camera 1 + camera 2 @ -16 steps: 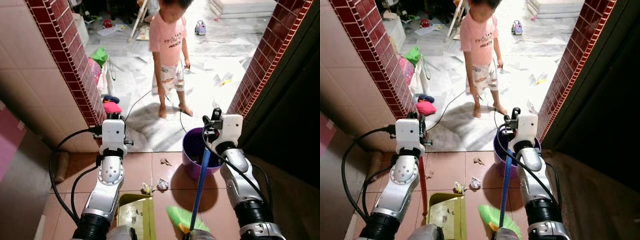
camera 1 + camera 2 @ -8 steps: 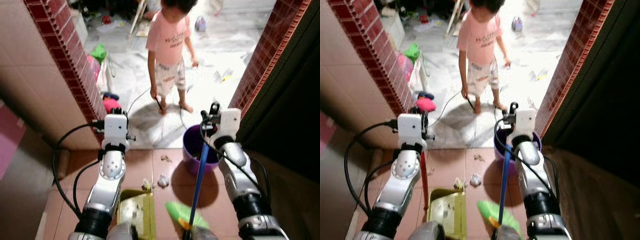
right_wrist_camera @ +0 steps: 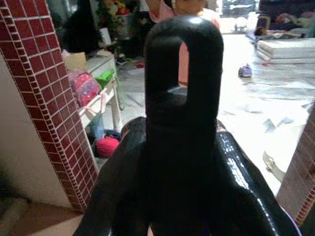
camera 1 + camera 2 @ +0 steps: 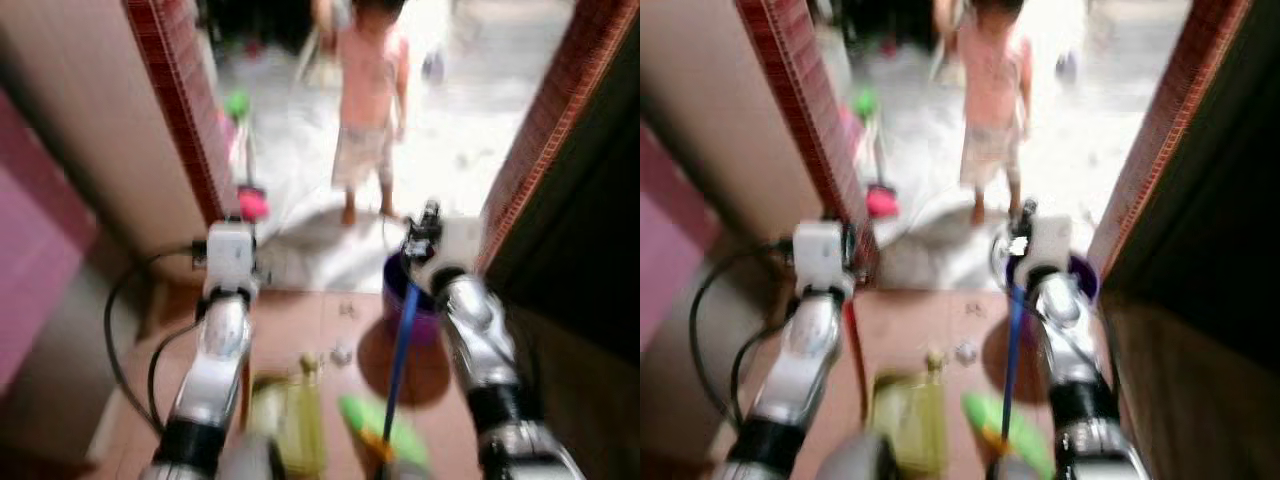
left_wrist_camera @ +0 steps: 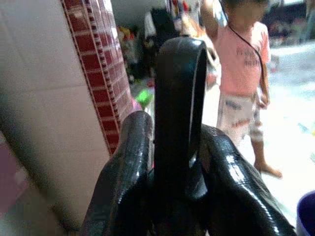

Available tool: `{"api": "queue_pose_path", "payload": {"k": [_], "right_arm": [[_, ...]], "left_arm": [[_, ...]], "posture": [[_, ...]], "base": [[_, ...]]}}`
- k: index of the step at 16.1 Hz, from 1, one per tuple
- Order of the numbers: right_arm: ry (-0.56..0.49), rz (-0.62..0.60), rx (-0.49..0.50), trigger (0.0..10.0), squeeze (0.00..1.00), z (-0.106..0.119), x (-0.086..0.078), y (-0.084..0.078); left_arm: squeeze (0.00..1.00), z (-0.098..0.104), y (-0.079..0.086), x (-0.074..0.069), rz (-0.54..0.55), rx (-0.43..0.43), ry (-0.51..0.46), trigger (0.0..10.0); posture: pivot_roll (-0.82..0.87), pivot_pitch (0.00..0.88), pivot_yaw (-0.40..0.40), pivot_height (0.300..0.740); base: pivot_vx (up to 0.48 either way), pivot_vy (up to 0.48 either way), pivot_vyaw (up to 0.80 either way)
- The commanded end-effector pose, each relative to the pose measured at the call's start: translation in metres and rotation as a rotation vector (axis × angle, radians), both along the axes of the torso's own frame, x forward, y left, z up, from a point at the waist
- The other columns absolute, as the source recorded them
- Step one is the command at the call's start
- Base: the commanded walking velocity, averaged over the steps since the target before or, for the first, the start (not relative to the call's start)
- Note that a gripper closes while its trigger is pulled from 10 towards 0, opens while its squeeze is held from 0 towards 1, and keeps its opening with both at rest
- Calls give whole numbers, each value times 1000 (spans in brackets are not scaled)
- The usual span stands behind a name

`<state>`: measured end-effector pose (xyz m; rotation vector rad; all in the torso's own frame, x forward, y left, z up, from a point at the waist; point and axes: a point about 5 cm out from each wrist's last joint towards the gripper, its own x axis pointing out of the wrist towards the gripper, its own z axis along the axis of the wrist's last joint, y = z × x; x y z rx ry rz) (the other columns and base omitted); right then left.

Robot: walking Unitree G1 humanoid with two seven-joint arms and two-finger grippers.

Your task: Sweep floor

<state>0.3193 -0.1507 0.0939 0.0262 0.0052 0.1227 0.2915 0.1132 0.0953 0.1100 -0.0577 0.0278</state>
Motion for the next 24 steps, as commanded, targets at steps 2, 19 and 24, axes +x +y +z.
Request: {"api": "queue_pose_path", "payload": {"k": [2,19,24], "right_arm": [[0,-8,31,10000,0,1,2,1],[3,-14,32,10000,0,0,-1,-5],[12,-25,32,10000,0,0,-1,-10]], "left_arm": [[0,12,1,5,1,15,-41,10000],[0,17,64,-30,283,160,-103,10000],[0,39,54,-25,245,189,-163,10000]], "posture": [[-88,0,69,740],[-77,0,53,740],[-84,0,56,740]], "base": [[-262,0,0],[0,0,-73],[0,0,0]]}}
